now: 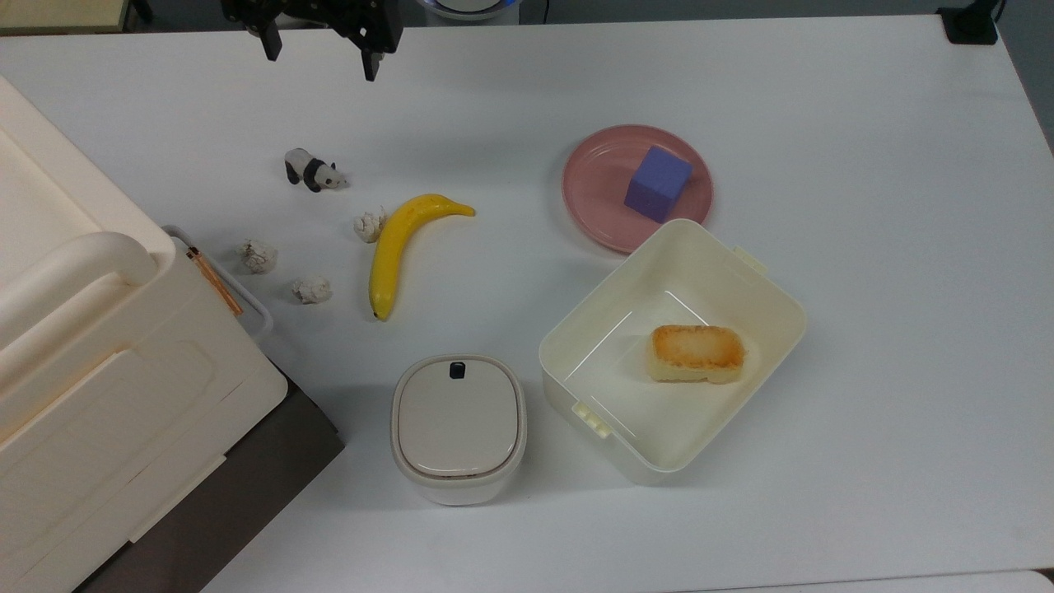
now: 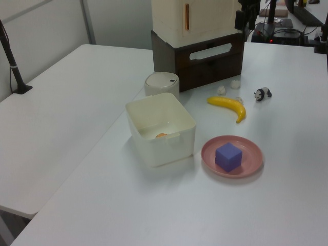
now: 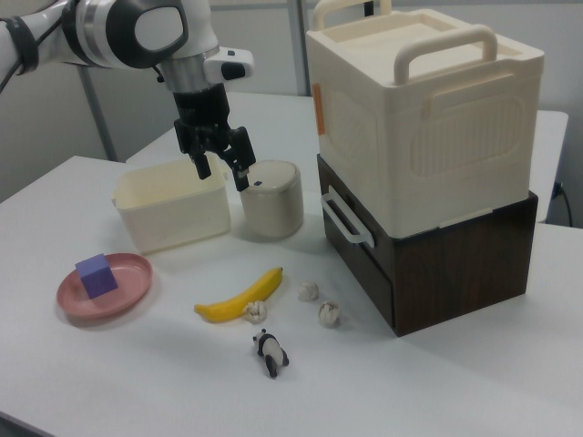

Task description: Slide the drawer open

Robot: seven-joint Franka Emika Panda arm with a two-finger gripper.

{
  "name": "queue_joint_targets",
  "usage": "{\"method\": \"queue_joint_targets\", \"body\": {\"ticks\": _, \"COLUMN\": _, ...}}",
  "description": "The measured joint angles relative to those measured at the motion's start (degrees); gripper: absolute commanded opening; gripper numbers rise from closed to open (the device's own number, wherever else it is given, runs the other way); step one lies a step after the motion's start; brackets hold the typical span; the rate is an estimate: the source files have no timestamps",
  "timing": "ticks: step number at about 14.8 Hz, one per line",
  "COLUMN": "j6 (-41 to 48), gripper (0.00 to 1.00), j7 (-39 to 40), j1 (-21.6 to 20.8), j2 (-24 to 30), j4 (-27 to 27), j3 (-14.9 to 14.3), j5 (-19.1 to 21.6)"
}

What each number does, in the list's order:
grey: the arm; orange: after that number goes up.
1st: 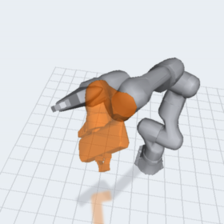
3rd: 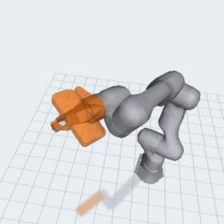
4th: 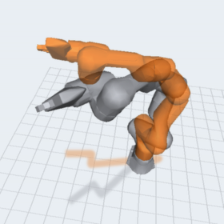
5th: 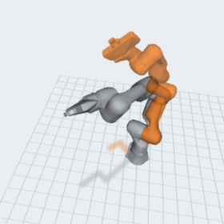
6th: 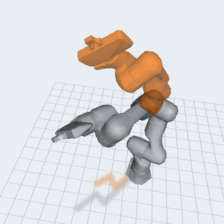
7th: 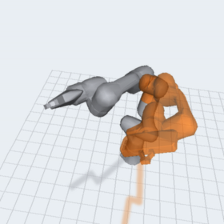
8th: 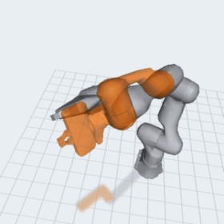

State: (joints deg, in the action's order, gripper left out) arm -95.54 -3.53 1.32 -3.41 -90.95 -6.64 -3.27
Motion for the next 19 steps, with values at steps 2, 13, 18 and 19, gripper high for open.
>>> {"method": "queue_joint_targets", "body": {"ticks": 2, "j6": 0.0, "gripper": 1.0, "j7": -0.02, "j1": 0.43, "j2": 0.04, "j4": 0.01, "j3": -0.08, "j5": 0.0}}
{"method": "queue_joint_targets", "body": {"ticks": 13, "j6": 0.0, "gripper": 1.0, "j7": -0.1, "j1": 1.27, "j2": 0.05, "j4": 0.01, "j3": -0.13, "j5": 0.0}}
{"method": "queue_joint_targets", "body": {"ticks": 18, "j6": 0.29, "gripper": 1.0, "j7": -0.1, "j1": 2.16, "j2": 0.06, "j4": 0.01, "j3": -0.16, "j5": 0.0}}
{"method": "queue_joint_targets", "body": {"ticks": 19, "j6": 0.29, "gripper": 1.0, "j7": -0.1, "j1": 2.27, "j2": 0.06, "j4": 0.01, "j3": -0.21, "j5": 0.0}}
